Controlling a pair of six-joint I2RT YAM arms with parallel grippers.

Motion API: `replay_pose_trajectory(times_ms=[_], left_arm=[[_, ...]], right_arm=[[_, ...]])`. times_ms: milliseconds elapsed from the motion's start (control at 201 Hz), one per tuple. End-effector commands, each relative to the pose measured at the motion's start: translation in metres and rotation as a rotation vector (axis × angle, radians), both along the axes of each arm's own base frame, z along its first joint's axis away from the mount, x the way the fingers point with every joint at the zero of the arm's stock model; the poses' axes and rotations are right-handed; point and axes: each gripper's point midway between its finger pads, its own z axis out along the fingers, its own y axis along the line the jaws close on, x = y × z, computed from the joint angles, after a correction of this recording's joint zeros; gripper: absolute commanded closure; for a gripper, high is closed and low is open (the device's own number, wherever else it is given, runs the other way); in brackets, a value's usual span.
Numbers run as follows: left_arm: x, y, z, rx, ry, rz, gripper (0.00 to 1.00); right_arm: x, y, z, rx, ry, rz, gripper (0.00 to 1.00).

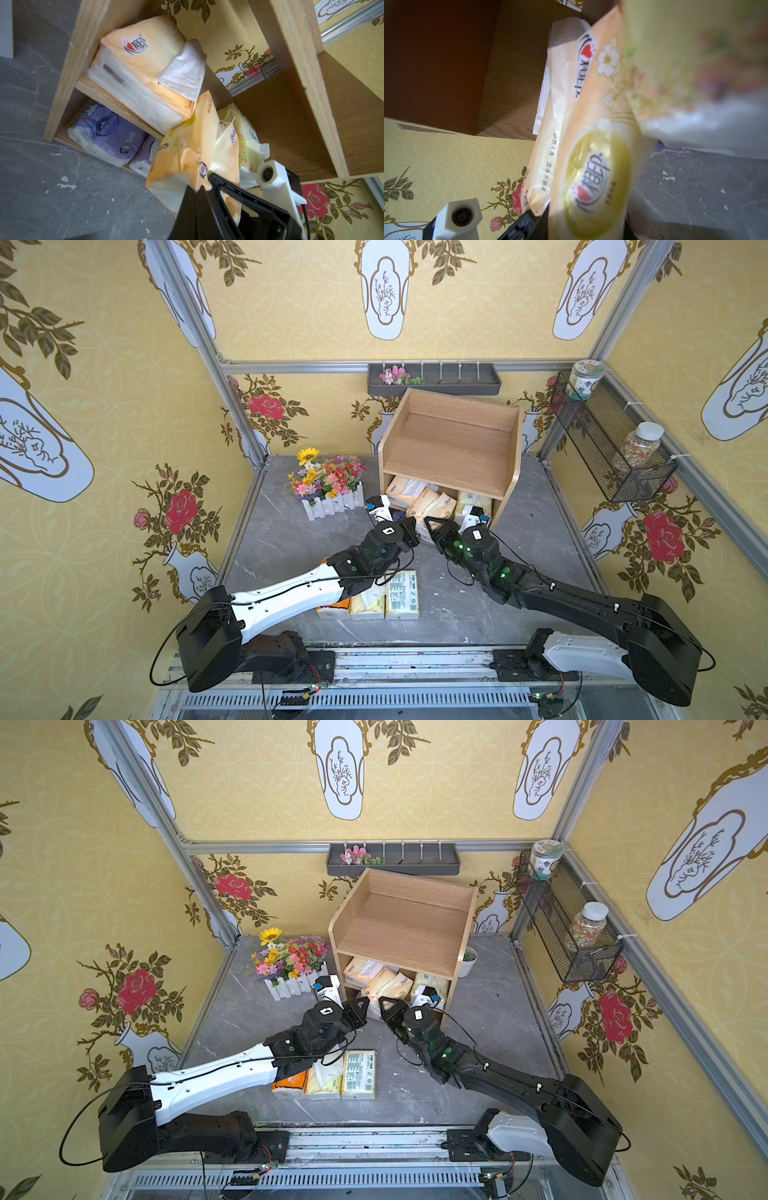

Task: Remove the tissue boxes from the shelf
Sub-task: Pick up a box of tissues from the shelf.

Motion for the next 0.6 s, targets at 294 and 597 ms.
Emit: replay_pose_trajectory(times_ms=[294,597], left_arm=[[-0.007,0.024,0.026,0.007,-0.075,0.026,0.36],[-0.011,0.065,0.044,0.002,-0.107,0.080,0.33]], right_arm=[[-0.012,-0.003,0.024,0.003,-0.064,0.059,0.71],[-0.063,-0.021,0.021,-0.187,-0.061,0.239,0.70]])
